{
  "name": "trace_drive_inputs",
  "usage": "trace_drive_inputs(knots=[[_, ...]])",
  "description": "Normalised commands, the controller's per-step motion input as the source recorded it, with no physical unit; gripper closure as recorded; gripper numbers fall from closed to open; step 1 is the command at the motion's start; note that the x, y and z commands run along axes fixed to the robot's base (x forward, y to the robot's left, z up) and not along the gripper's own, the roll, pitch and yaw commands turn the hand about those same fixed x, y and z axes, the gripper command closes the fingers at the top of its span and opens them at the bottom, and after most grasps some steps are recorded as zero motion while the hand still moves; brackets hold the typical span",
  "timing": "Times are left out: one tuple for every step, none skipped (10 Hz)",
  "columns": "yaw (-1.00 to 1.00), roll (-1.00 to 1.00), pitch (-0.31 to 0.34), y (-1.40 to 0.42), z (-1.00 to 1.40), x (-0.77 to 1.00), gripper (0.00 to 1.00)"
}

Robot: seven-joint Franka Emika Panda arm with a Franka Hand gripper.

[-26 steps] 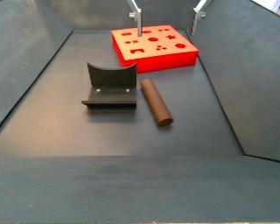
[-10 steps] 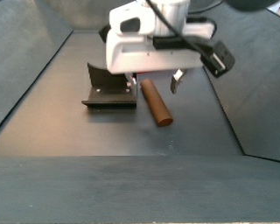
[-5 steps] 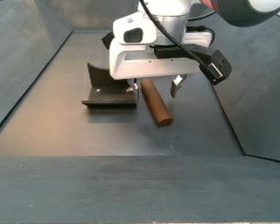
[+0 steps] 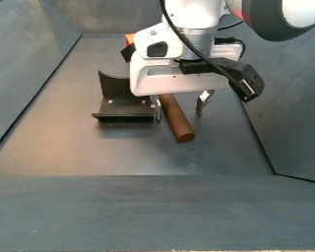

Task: Pick up the oval object. Move up. Place the oval object on the fixture. Regrasp the oval object. Move to above the board. Insert the oval object.
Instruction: Pick up the oval object, then move up.

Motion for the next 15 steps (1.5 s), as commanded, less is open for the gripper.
trace_drive_inputs(knots=[[0.00, 0.00, 0.000, 0.00, 0.00, 0.01, 1.00], [0.00, 0.00, 0.000, 0.00, 0.00, 0.00, 1.00], [0.00, 0.00, 0.000, 0.00, 0.00, 0.00, 1.00], [0.00, 0.00, 0.000, 0.00, 0.00, 0.00, 1.00], [0.00, 0.00, 0.000, 0.00, 0.00, 0.00, 1.00], [0.00, 0.00, 0.000, 0.00, 0.00, 0.00, 1.00], [0.00, 0.00, 0.000, 0.00, 0.00, 0.00, 1.00], [0.00, 0.00, 0.000, 0.00, 0.00, 0.00, 1.00], [0.00, 0.00, 0.000, 0.00, 0.00, 0.00, 1.00], [0.00, 0.00, 0.000, 0.00, 0.00, 0.00, 1.00], [0.00, 0.00, 0.000, 0.00, 0.00, 0.00, 1.00], [0.00, 0.00, 0.000, 0.00, 0.00, 0.00, 1.00], [0.00, 0.00, 0.000, 0.00, 0.00, 0.00, 1.00], [0.00, 0.00, 0.000, 0.00, 0.83, 0.00, 1.00], [-0.01, 0.00, 0.018, 0.04, 0.81, -0.03, 1.00]])
